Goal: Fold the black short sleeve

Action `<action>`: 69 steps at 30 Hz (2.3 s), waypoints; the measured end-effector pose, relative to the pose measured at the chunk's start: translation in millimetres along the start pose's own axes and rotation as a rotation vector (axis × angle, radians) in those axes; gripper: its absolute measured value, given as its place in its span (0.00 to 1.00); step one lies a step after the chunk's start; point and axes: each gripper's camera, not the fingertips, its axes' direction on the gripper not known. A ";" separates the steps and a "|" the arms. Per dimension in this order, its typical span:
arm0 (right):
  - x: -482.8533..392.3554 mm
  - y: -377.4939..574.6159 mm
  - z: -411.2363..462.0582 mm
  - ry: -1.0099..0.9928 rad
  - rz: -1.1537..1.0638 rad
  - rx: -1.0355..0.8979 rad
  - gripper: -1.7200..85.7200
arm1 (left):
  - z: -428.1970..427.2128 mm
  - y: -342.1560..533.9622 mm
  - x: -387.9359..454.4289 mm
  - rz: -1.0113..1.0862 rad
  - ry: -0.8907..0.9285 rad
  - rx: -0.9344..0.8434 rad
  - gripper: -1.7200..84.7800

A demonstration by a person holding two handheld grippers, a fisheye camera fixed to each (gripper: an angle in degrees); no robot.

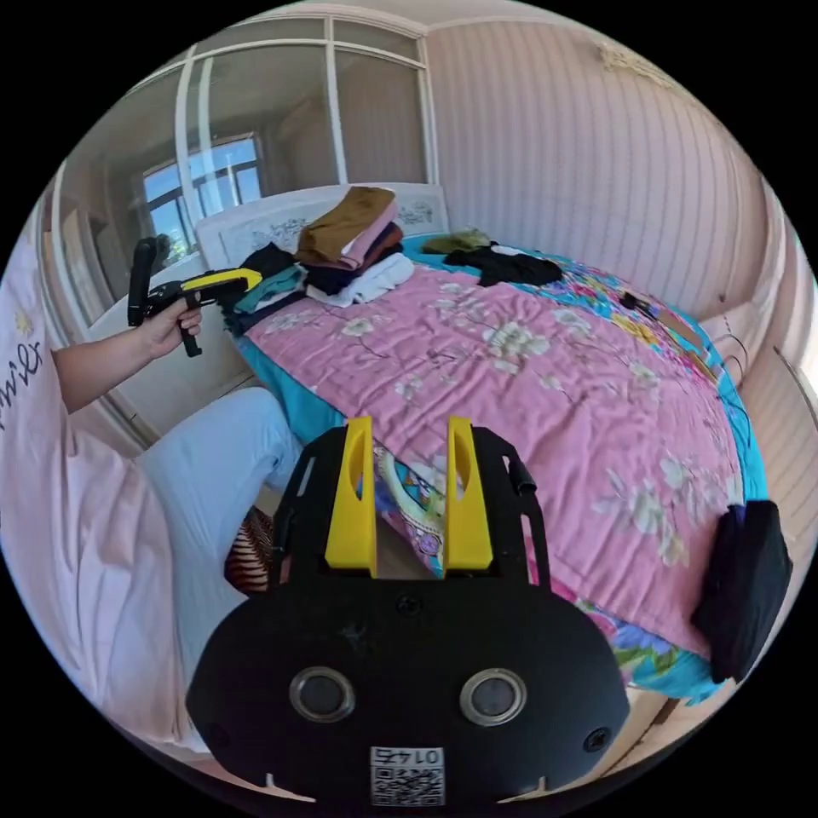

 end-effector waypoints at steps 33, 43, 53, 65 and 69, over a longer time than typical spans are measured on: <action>-492.7 -309.6 445.0 -0.421 -0.615 -0.216 0.17 | -29.4 187.6 -499.4 -0.714 -0.268 -0.014 0.11; -457.6 -318.1 442.7 -0.494 -0.528 -0.218 0.03 | -35.4 181.1 -537.5 -0.793 0.023 0.033 0.02; -321.8 -299.6 272.4 -0.631 -0.294 0.093 0.02 | -140.9 95.1 -472.4 -0.510 0.141 0.347 0.01; -112.5 -146.5 54.2 -0.521 0.013 0.346 0.02 | -129.3 -25.5 -332.7 -0.297 0.361 0.345 0.01; -45.5 -89.8 -28.9 -0.337 0.137 0.433 0.02 | -117.4 -90.4 -264.7 -0.179 0.454 0.405 0.01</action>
